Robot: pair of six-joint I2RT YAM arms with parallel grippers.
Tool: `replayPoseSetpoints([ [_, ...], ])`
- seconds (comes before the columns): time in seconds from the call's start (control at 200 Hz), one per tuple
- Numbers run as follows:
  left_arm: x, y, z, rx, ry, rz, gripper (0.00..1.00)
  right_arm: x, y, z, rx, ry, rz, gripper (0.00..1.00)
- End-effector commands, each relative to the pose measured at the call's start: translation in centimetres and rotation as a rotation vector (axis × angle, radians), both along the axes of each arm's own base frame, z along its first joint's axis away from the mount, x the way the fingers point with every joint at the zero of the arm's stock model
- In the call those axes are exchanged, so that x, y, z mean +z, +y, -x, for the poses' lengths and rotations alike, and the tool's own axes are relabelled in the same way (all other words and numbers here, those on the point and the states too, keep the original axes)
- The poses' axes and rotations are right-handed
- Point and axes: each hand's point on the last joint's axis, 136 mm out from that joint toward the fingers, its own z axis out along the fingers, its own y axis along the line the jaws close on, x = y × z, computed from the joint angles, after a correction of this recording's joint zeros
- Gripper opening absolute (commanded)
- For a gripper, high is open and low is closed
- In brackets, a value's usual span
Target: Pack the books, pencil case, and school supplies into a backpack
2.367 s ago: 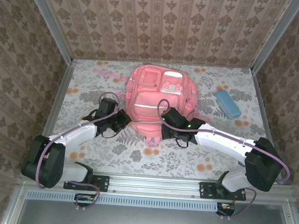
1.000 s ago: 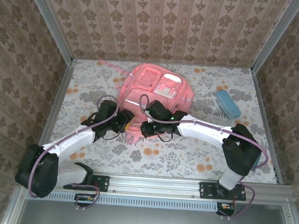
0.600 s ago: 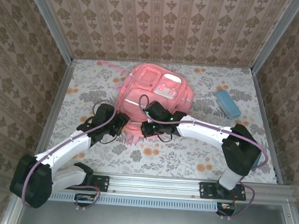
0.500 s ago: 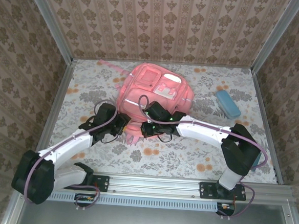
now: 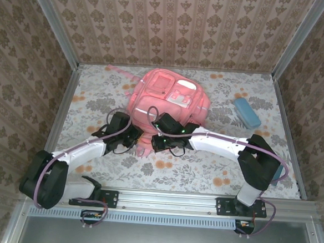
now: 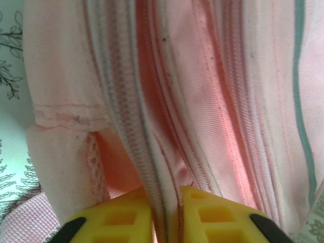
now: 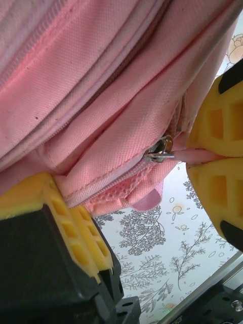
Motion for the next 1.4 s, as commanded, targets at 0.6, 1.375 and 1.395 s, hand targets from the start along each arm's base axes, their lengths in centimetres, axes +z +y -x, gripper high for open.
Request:
replayPoseSetpoints([
  [0.6,2.9,-1.2,-2.1,0.018,-0.114,0.003,0.0,2.9,-1.0,1.2,-0.093,-0.111,0.115,0.0],
  [1.375,3.5,1.3,-1.8,0.054,-0.139,-0.057,0.0,0.3,-11.2,-1.4,-0.367,-0.004,0.205,0.0],
  [1.395,3.6,1.4,-1.8,0.056,-0.142,-0.058,0.0,0.3,-11.6,-1.5,-0.373,-0.011,0.214,0.0],
])
